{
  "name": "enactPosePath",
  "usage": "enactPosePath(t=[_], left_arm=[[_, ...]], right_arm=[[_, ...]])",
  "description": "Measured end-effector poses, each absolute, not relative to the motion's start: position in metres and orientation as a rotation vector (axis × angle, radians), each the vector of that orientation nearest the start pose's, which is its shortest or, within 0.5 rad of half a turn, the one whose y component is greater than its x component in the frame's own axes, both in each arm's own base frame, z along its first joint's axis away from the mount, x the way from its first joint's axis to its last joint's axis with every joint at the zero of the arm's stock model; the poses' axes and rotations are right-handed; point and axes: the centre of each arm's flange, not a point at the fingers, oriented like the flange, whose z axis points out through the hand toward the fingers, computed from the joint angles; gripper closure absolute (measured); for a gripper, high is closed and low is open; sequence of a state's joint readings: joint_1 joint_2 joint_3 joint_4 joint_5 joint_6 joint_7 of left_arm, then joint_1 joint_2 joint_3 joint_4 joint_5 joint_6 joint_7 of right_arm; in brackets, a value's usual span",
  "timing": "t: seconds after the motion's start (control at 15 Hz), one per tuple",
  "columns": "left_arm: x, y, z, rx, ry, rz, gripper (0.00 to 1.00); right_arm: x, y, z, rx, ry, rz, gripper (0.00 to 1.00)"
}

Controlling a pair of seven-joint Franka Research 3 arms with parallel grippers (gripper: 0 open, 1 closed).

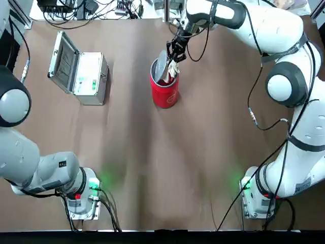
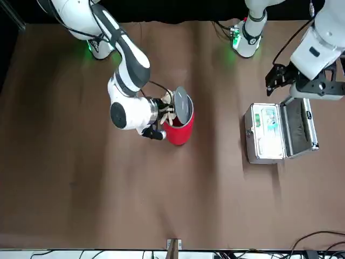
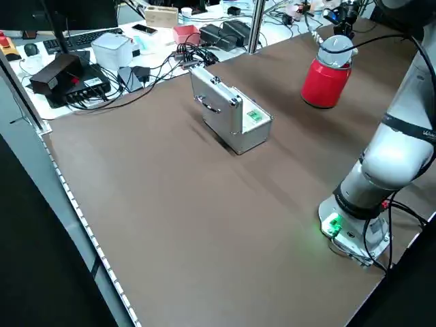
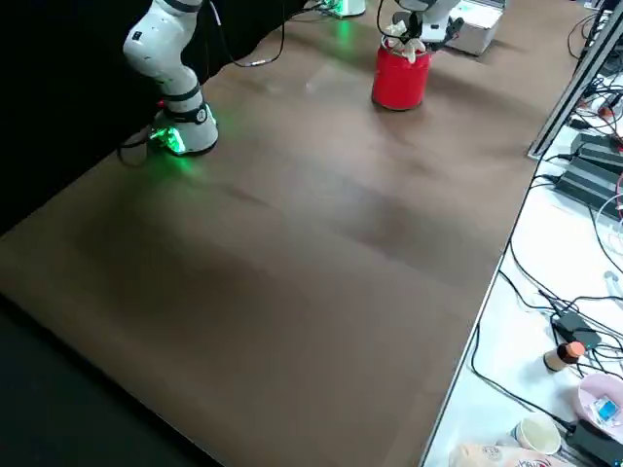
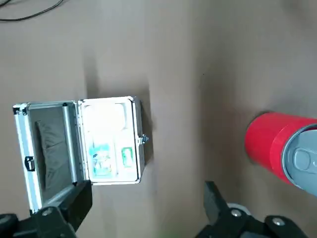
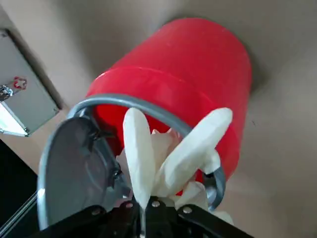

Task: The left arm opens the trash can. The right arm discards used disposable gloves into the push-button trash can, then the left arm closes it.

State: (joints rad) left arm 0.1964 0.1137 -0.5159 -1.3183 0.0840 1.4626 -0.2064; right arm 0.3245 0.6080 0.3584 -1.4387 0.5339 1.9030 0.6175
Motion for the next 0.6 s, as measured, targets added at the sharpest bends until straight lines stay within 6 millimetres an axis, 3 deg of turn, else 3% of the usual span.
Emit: enactPosePath(t=[0.27, 0.6], left_arm=[[0.559, -0.130, 0.670, -3.120, 0.107, -0.055, 0.00], [0.564, -0.126, 0.659, -3.122, 0.103, -0.021, 0.00]], right_arm=[[0.554, 0.436, 0.349, -2.556, 0.273, 0.707, 0.97], [0.556, 0.437, 0.348, -2.553, 0.303, 0.710, 0.97]])
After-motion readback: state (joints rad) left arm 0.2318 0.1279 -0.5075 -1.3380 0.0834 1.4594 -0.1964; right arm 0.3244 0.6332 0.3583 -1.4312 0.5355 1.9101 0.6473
